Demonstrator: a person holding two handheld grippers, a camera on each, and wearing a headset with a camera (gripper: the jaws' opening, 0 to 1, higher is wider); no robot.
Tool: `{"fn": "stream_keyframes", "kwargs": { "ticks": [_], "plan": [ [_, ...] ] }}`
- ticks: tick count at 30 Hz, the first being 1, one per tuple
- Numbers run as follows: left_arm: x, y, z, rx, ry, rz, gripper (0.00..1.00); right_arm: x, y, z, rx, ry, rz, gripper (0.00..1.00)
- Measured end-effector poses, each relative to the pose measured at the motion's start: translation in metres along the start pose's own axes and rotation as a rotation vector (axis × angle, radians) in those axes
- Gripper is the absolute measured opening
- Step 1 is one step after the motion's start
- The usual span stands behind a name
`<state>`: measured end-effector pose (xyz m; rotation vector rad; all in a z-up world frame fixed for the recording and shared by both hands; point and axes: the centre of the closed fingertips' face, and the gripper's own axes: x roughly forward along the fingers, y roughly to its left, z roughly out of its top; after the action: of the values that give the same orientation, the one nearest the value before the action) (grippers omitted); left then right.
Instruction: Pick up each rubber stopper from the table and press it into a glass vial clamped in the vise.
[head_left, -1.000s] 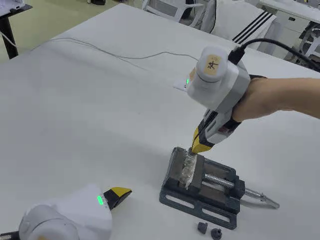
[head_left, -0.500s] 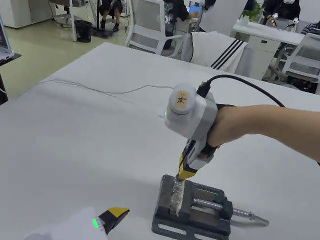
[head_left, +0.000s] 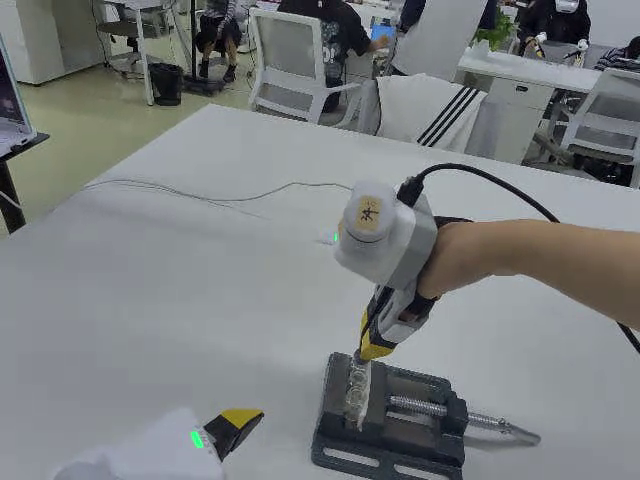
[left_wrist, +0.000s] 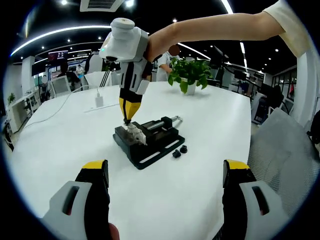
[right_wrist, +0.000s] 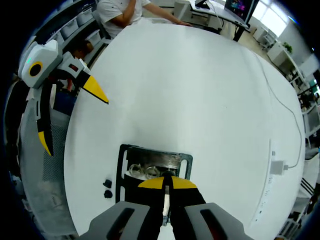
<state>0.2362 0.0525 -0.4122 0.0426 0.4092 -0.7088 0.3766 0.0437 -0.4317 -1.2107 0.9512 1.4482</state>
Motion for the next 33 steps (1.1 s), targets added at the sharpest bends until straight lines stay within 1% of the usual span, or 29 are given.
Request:
{"fn": "stream_keyframes", "kwargs": {
  "ticks": [7, 8, 10, 12, 13, 14, 16, 17, 18, 21, 24, 28, 33],
  "plan": [
    [-0.001, -0.001, -0.004, -0.002, 0.006, 0.001, 0.94, 0.0, 0.0, 0.0, 0.002, -0.023, -0.007, 0.0],
    [-0.001, -0.001, -0.004, -0.002, 0.006, 0.001, 0.94, 0.0, 0.001, 0.0, 0.003, -0.027, -0.002, 0.01],
    [-0.001, -0.001, -0.004, -0.002, 0.005, 0.001, 0.94, -0.001, 0.005, 0.0, 0.015, -0.039, 0.016, 0.06],
    [-0.001, -0.001, -0.004, -0.003, 0.005, 0.001, 0.94, -0.001, 0.005, -0.001, 0.008, -0.041, -0.002, 0.09],
    [-0.001, -0.001, -0.004, -0.002, 0.006, 0.002, 0.94, -0.002, 0.004, -0.005, -0.012, -0.029, -0.021, 0.11],
    [-0.002, -0.001, -0.004, -0.003, 0.005, 0.002, 0.94, -0.003, 0.004, -0.007, -0.012, -0.03, -0.031, 0.14],
    [-0.002, -0.001, -0.005, -0.004, 0.008, 0.001, 0.94, -0.006, 0.003, -0.009, -0.005, -0.056, -0.044, 0.2],
    [-0.001, -0.001, -0.006, -0.003, 0.01, 0.001, 0.94, -0.007, 0.004, -0.009, 0.011, -0.07, -0.047, 0.23],
    [-0.001, -0.001, -0.008, -0.007, 0.014, 0.0, 0.94, -0.009, 0.006, -0.01, 0.027, -0.091, -0.046, 0.27],
    [0.0, -0.001, -0.01, -0.008, 0.019, -0.002, 0.94, -0.012, 0.009, -0.011, 0.037, -0.129, -0.063, 0.39],
    [0.0, -0.002, -0.011, -0.006, 0.022, -0.004, 0.94, -0.013, 0.014, -0.015, 0.042, -0.15, -0.074, 0.45],
    [0.001, -0.002, -0.012, -0.001, 0.026, -0.008, 0.94, -0.014, 0.024, -0.021, 0.062, -0.178, -0.074, 0.47],
    [0.0, 0.0, -0.013, 0.003, 0.03, -0.006, 0.94, -0.015, 0.035, -0.03, 0.076, -0.192, -0.076, 0.47]
  ]
}}
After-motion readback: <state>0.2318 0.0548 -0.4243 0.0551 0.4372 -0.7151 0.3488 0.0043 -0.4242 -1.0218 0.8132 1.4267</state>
